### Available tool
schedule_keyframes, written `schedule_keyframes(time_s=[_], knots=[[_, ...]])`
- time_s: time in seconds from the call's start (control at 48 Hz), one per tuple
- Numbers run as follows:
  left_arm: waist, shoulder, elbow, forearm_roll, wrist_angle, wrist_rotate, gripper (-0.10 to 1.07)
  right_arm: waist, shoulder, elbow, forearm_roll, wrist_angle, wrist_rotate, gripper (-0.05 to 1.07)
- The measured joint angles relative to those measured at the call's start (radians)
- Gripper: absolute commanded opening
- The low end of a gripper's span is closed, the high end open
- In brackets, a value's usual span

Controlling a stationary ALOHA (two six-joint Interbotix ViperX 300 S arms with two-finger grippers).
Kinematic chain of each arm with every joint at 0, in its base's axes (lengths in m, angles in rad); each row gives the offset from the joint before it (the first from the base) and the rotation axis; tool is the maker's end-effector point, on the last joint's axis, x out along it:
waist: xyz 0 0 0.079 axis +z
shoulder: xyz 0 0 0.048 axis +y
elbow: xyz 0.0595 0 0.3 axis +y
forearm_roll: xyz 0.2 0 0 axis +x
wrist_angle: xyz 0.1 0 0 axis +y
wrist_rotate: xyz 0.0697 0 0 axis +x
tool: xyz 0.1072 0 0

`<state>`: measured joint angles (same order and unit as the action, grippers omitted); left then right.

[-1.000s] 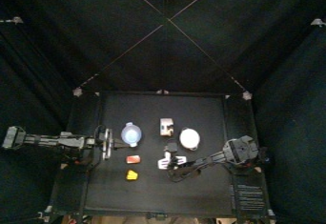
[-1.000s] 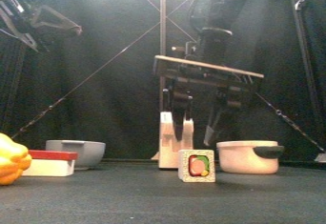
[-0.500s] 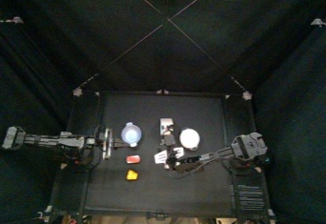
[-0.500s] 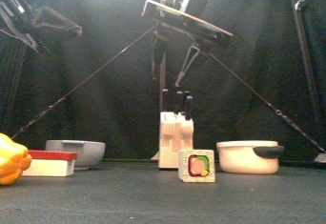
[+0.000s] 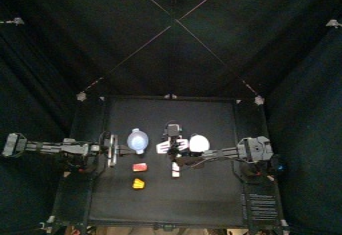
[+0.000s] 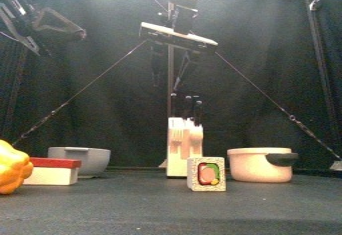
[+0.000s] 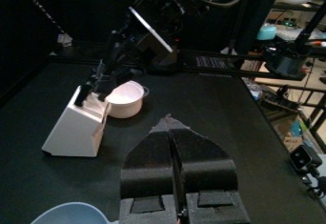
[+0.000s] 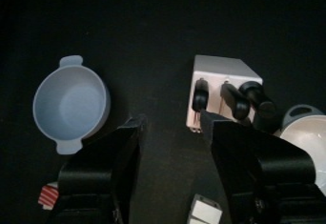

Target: Grab cleaver

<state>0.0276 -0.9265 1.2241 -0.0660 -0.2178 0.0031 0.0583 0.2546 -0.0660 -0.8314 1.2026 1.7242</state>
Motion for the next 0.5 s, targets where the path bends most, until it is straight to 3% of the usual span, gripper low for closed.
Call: schedule_keyframes(time_s=[0.5], knots=[[0.008, 0.0, 0.002, 0.0, 0.0, -0.002, -0.03, -0.035, 0.014, -0.002, 0.015, 0.008, -0.005, 0.8]])
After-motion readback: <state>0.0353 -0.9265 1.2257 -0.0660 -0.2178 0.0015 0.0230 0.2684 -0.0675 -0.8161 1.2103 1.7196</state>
